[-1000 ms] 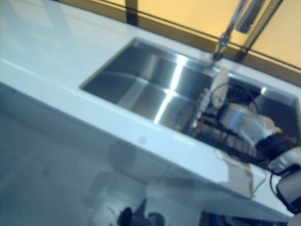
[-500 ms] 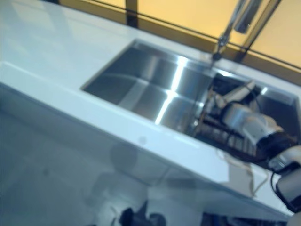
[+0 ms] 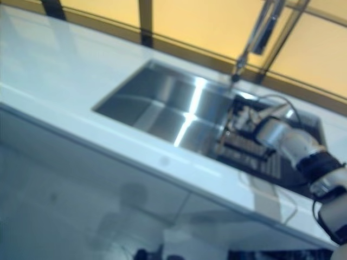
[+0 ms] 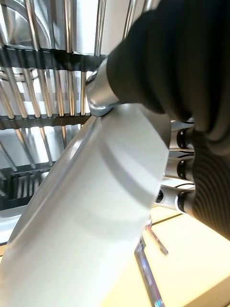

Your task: Take plates into dishwasher

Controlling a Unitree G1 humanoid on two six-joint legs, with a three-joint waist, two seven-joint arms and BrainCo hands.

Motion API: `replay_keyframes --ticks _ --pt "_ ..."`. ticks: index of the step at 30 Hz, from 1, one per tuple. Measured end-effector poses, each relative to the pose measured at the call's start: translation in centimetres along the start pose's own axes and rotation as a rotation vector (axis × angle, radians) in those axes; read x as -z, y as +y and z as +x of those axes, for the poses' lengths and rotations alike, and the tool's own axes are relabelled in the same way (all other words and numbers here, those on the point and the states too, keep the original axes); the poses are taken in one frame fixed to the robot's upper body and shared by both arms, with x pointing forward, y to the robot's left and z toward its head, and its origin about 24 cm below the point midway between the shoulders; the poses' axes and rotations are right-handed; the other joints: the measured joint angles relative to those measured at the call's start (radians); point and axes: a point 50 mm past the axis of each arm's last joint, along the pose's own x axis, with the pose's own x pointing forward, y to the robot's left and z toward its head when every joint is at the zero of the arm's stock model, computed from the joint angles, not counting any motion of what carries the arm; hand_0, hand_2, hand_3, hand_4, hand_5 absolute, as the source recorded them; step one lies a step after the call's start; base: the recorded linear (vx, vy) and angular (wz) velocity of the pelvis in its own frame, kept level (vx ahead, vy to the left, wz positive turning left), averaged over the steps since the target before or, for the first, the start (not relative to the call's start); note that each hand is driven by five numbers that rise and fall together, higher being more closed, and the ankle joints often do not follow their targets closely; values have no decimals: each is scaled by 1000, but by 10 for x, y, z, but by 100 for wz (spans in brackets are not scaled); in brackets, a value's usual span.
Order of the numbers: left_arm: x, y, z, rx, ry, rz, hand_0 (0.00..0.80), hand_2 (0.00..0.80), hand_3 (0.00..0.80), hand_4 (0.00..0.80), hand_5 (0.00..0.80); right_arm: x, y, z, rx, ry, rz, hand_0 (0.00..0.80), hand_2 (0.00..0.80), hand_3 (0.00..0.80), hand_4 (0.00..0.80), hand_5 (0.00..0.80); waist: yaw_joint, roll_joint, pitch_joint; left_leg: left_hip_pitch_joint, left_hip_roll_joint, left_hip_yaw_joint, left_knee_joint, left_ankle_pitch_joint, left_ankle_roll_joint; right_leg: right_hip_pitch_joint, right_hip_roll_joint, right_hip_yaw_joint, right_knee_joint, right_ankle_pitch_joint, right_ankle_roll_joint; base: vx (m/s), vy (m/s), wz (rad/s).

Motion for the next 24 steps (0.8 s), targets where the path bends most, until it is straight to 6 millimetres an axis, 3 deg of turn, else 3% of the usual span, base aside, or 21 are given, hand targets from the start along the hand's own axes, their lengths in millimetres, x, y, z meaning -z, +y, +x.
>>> replay_keyframes --ticks 9,13,17,24 --pt "14 -4 -2 5 40 -17 0 0 0 0 0 12 3 -6 52 21 243 800 800 800 800 800 -9 -1 -82 28 4 24 -1 -15 -3 15 0 24 0 0 0 -6 10 -8" --pt "29 -9 -5 22 78 -8 0 0 0 0 0 22 2 -11 111 43 519 800 800 800 800 800 -28 -3 -130 34 6 30 -1 -19 -4 17 0 31 0 0 0 4 8 -4" --pt "37 -15 -7 39 100 -16 0 0 0 0 0 34 13 -19 122 94 712 800 800 800 800 800 -30 -3 -154 54 9 48 -1 -24 -3 29 0 45 -1 -1 1 2 12 -12" --pt "50 -18 -11 56 135 -2 0 0 0 0 0 58 44 -40 93 239 884 800 800 800 800 800 -57 -1 -192 71 14 68 -1 -33 -1 32 2 69 -4 -4 3 8 17 -10"
